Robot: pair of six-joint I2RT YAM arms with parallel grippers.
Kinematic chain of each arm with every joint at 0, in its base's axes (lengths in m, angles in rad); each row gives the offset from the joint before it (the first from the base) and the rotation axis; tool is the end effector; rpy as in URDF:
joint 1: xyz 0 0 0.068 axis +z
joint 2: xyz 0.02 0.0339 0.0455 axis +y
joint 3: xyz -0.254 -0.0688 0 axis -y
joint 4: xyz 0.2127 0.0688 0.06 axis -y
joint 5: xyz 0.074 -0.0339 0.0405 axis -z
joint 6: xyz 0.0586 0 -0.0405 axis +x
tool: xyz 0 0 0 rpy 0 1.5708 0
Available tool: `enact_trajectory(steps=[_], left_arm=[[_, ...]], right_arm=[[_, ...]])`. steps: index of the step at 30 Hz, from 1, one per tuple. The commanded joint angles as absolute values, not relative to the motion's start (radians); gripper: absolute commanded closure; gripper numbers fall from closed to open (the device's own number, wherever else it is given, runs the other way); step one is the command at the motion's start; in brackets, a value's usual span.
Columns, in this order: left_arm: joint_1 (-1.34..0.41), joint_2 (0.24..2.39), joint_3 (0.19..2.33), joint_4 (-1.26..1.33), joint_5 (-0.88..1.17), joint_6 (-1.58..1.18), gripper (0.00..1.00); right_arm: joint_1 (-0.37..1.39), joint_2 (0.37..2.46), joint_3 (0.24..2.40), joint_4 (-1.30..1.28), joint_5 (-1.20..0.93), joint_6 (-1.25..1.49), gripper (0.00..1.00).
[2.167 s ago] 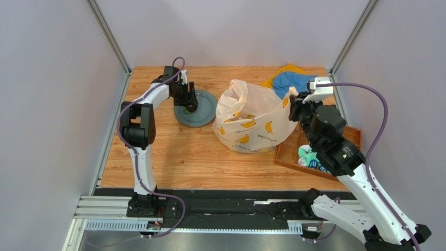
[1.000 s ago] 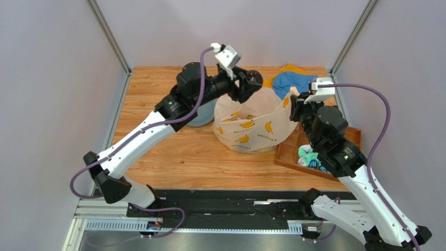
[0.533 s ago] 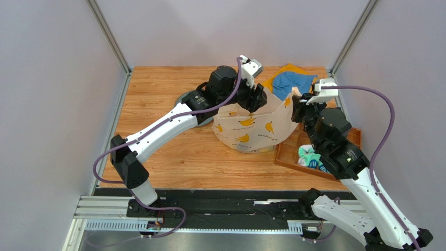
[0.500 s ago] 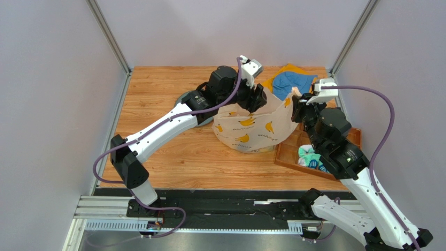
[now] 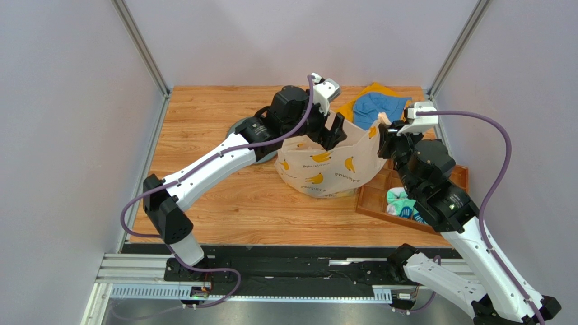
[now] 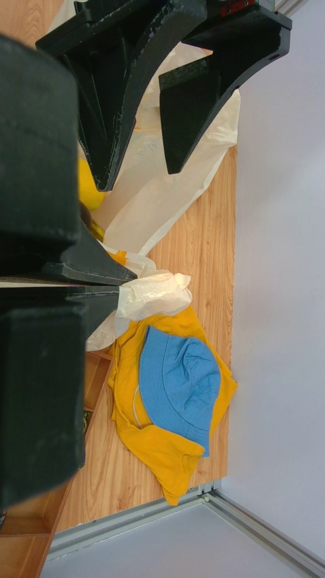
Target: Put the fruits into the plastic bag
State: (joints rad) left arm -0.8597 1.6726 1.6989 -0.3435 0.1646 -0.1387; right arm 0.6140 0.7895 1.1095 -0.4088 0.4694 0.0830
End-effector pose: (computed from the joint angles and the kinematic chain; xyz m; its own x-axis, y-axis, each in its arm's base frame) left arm 0.2421 -0.2958 0.3906 -0.3190 0.1613 -0.9339 0.8127 0.5535 -0.1820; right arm 0.1378 0.0647 0.4065 -0.0843 0.0310 -0.9960 -0.1390 0.9894 0.0426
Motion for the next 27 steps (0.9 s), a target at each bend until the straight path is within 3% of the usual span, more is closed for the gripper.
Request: enact_trajectory(steps=[1,9,16,27], left_arm=[[-0.859,1.631,1.767,-0.331,0.199,-0.121,0.06],[-0.859,1.447,1.677,-0.221,0.224,-0.112,0.06],[-0.828,1.27,1.499,-0.303,-0.067,-0.09,0.01],[-0.699,1.281,1.325,-0.298,0.169,-0.31,0.04]], right_arm=[[0.612,0.784,1.109,-0.385,0.468,0.094,1.0],[0.612,0.79,1.112,-0.385,0.469,0.094,1.0],[0.612,0.793,1.114,-0.382,0.466,0.092,1.0],[0.612,0.83,1.132,-0.379,0.439,0.103,1.0]])
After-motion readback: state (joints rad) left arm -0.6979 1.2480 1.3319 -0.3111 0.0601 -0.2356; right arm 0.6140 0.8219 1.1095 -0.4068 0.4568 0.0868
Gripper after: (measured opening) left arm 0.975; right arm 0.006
